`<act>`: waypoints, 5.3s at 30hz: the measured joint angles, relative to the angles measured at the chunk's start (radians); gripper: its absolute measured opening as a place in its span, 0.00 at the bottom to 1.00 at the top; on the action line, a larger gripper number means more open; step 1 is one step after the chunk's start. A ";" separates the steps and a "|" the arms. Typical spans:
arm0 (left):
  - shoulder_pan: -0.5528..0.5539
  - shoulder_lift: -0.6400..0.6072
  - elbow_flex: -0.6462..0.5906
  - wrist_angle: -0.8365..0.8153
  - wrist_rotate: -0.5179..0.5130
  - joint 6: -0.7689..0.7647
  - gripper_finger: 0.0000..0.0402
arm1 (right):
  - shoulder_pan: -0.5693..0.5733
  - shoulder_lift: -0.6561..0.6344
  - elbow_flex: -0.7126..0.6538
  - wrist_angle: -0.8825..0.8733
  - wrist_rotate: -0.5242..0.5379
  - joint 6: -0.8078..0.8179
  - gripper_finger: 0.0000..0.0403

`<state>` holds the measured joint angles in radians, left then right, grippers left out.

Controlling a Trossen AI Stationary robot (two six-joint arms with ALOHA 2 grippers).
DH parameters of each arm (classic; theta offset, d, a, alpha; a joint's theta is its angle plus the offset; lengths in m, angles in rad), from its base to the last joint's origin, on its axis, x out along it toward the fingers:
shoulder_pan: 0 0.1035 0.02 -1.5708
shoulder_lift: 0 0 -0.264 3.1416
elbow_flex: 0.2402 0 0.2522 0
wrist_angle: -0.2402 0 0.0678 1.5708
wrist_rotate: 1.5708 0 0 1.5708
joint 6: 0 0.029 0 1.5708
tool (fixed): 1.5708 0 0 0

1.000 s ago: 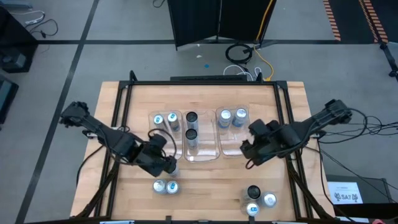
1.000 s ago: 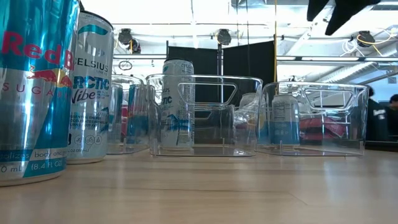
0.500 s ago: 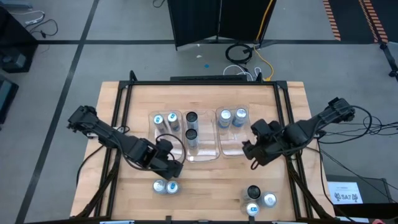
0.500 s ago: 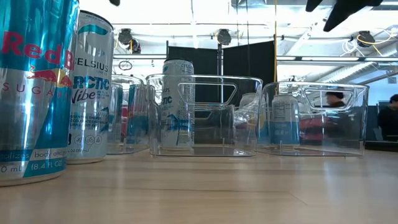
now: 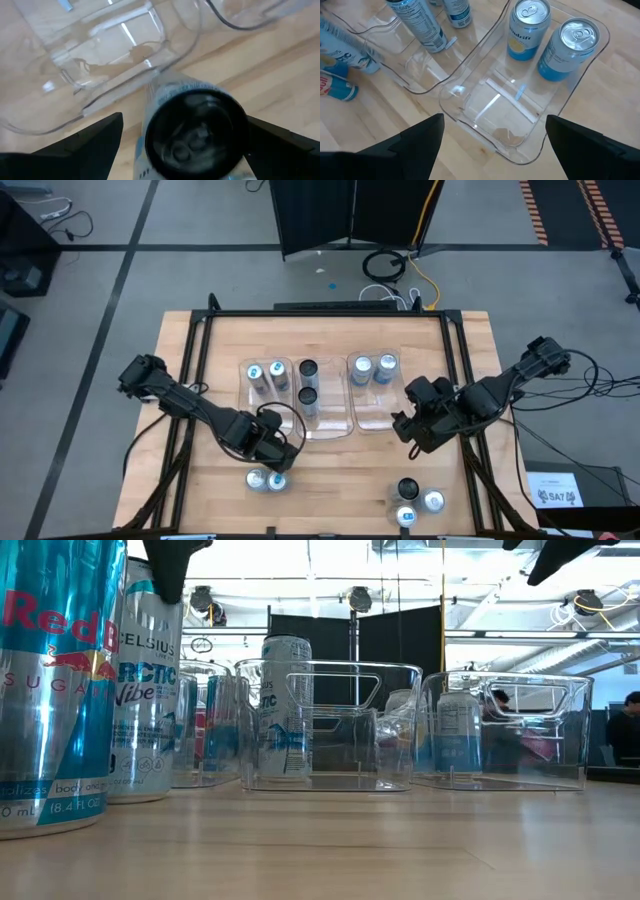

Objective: Sort soda cans
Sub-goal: Put the top white-blue soda can into the middle transparent bin

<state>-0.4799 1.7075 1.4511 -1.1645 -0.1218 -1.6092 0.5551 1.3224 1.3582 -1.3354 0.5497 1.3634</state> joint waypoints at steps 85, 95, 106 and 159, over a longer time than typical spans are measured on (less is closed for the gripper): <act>0.695 0.341 0.871 -0.133 0.232 1.671 0.71 | 0.101 0.001 0.002 -0.124 0.136 0.481 0.85; 0.666 0.404 0.892 -0.228 0.182 1.746 0.71 | 0.099 0.000 0.002 -0.147 0.137 0.535 0.85; 0.667 0.499 0.892 -0.183 0.173 1.748 0.71 | 0.099 0.000 0.001 -0.142 0.135 0.560 0.85; 0.689 0.563 0.833 -0.192 0.173 1.519 0.93 | 0.099 0.000 0.001 -0.124 0.134 0.551 0.85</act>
<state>0.2089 2.2706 2.2838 -1.3568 0.0517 -0.0906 0.6544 1.3228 1.3594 -1.4597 0.6838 1.9146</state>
